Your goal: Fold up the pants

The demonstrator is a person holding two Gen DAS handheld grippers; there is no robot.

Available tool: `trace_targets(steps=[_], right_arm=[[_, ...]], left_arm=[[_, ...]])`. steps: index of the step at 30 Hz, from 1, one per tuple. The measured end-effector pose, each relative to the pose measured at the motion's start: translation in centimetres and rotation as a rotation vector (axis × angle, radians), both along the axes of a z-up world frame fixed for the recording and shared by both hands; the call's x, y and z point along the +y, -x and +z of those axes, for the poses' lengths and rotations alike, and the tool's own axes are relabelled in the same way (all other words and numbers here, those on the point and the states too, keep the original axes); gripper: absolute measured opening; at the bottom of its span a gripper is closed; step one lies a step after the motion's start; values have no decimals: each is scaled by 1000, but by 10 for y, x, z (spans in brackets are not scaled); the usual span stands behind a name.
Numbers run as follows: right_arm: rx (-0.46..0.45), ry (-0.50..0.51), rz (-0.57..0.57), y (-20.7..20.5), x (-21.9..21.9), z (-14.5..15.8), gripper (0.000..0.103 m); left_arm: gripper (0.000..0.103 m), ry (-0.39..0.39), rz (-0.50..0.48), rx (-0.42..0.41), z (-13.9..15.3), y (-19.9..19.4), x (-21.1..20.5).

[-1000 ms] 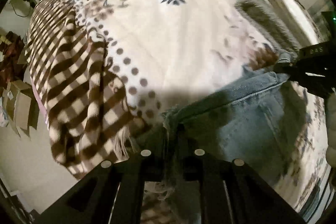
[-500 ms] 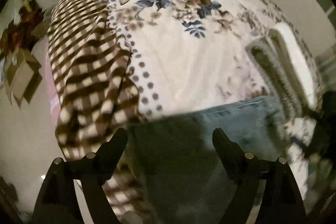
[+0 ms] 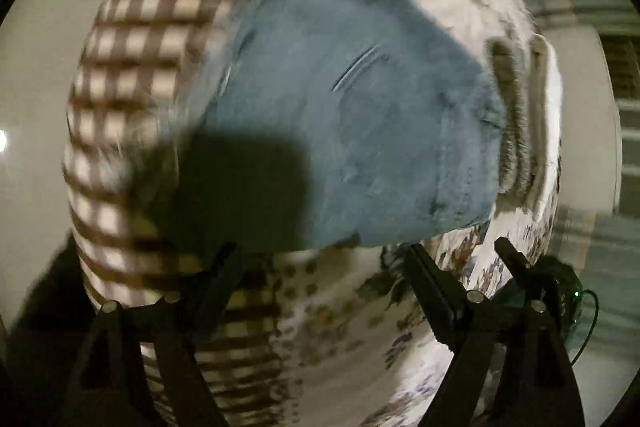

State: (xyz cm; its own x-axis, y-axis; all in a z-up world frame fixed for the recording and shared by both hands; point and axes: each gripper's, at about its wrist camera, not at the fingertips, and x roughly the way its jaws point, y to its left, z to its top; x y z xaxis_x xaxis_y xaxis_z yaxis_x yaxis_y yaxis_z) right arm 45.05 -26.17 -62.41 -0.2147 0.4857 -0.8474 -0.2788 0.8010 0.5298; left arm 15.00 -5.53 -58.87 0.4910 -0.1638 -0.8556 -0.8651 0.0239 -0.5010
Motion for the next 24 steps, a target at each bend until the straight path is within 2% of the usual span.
trace_targets(steps=[4,8,10,11,13,14,15,16,17,19,21,24], right_arm=[[23,-31,25,-2,13,-23,103],[80,-94,-6,-7,28,-47,103],[101,-132,-42,-13,33,-57,103],[112,-155,-64,-16,36,-64,103],[127,-193,-105,-22,42,-72,102],[131,-211,-130,-25,44,-77,101],[131,-224,-156,-27,45,-81,88],[119,-203,-168,-29,46,-84,66],[110,-184,-189,-28,45,-88,63],[80,-185,-200,-23,44,-82,47],[37,-186,-208,-10,39,-68,45],[44,-194,-236,5,30,-51,42]], left_arm=[[80,41,118,7,-29,4,-5],[80,51,303,-15,-41,17,5],[59,27,374,-9,-38,25,12],[56,34,401,-11,-38,28,15],[39,55,451,-26,-39,35,21],[35,50,462,-36,-39,38,23],[29,43,461,-41,-38,38,26],[27,39,451,-44,-37,39,29],[26,36,442,-52,-36,39,30],[24,26,425,-59,-36,37,31],[23,18,402,-73,-33,43,33],[23,-13,339,-104,-24,56,37]])
